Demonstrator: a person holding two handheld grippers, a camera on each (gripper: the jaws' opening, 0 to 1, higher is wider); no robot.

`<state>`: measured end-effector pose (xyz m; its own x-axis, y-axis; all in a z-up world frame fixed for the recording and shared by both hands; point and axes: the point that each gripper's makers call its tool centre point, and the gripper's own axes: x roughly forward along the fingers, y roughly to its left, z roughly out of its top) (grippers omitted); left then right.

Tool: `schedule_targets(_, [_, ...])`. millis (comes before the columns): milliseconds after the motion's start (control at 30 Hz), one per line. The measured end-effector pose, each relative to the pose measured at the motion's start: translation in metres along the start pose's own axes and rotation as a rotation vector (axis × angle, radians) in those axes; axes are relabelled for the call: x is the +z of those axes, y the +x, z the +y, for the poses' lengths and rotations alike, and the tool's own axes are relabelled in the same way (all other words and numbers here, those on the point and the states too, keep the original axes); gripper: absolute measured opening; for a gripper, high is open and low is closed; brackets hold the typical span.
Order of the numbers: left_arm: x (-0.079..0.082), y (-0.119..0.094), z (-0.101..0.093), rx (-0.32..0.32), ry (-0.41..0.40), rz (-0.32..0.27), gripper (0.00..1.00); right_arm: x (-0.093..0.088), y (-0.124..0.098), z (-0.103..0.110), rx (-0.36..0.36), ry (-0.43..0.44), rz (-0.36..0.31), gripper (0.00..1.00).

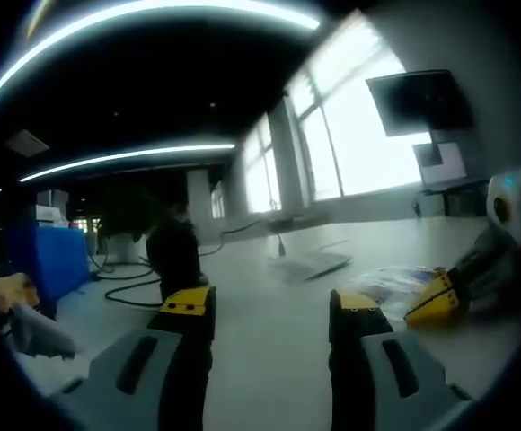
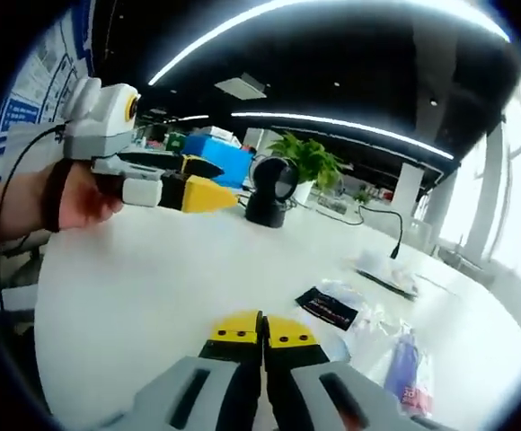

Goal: Clip sheet goods on table flip sheet goods clip sheet goods scan sheet goods put sheet goods back to table

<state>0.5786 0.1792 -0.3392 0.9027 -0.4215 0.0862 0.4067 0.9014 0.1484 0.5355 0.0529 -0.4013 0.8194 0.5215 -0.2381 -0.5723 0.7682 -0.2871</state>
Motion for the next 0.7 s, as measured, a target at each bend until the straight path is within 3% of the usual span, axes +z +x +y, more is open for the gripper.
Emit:
schedule_targets(433, [0.0, 0.0, -0.001, 0.0, 0.002, 0.0, 0.43, 0.029, -0.014, -0.019, -0.016, 0.11, -0.085, 0.0])
schedule_targets(700, [0.001, 0.0, -0.001, 0.0, 0.002, -0.001, 0.43, 0.056, -0.024, -0.036, -0.049, 0.103, -0.157, 0.0])
